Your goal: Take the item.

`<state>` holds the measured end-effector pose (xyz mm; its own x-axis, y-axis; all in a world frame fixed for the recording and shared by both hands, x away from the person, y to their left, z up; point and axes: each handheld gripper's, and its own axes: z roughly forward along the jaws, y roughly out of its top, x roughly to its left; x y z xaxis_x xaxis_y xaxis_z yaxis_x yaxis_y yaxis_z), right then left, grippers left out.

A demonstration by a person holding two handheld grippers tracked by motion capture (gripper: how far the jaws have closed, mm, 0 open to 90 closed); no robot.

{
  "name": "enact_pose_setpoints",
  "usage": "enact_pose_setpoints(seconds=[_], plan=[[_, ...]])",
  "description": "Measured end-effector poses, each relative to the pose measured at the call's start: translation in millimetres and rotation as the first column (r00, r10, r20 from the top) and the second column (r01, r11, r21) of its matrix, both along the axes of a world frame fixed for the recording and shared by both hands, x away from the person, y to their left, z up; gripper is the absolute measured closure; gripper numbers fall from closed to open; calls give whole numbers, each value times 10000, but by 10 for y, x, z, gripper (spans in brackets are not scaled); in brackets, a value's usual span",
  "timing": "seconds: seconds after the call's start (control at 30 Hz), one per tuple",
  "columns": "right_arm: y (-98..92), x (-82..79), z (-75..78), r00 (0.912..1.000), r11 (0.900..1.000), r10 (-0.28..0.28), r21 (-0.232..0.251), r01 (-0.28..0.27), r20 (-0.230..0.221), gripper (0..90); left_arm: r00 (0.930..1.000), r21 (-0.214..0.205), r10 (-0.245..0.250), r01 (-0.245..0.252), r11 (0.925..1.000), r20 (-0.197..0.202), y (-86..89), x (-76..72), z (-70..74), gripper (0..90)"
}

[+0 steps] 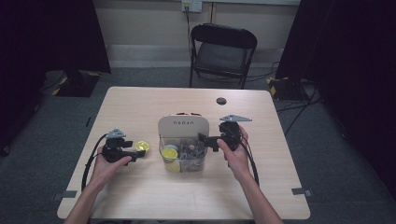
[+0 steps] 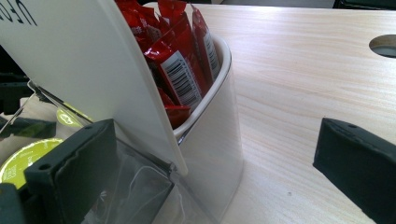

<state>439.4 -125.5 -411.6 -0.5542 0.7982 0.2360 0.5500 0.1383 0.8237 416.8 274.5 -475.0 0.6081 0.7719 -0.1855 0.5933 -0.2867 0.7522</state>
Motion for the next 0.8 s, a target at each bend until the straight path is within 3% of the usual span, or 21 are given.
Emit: enact_pose_setpoints(seconds=[0.17, 0.23, 0.33, 0.43, 0.6, 0.8], plan=[[1, -7, 8, 10000, 10000, -21, -82, 22, 42, 0, 10000, 466, -22, 20, 9989, 54, 24, -92, 5, 187], [0, -8, 14, 10000, 9999, -36, -106, 36, 28, 0, 9997, 638, -169, 179, 9978, -157, 48, -128, 5, 187], [0, -12, 18, 10000, 9999, -63, -128, 64, 71, 0, 10000, 671, -51, 53, 9977, -28, 60, -200, -12, 188], [-2, -12, 21, 10000, 9999, -61, -118, 61, 49, 0, 9996, 928, -65, 89, 9956, -261, 71, -235, -67, 189], [-13, -20, 33, 9998, 9998, 204, -58, -204, -15, 69, 9991, 1098, 2, 43, 9939, -418, 50, -300, -149, 193], [-1, -21, 35, 9995, 9995, 314, -82, -313, 45, 84, 9997, 1487, -248, 247, 9886, -18, 35, -327, -186, 198]])
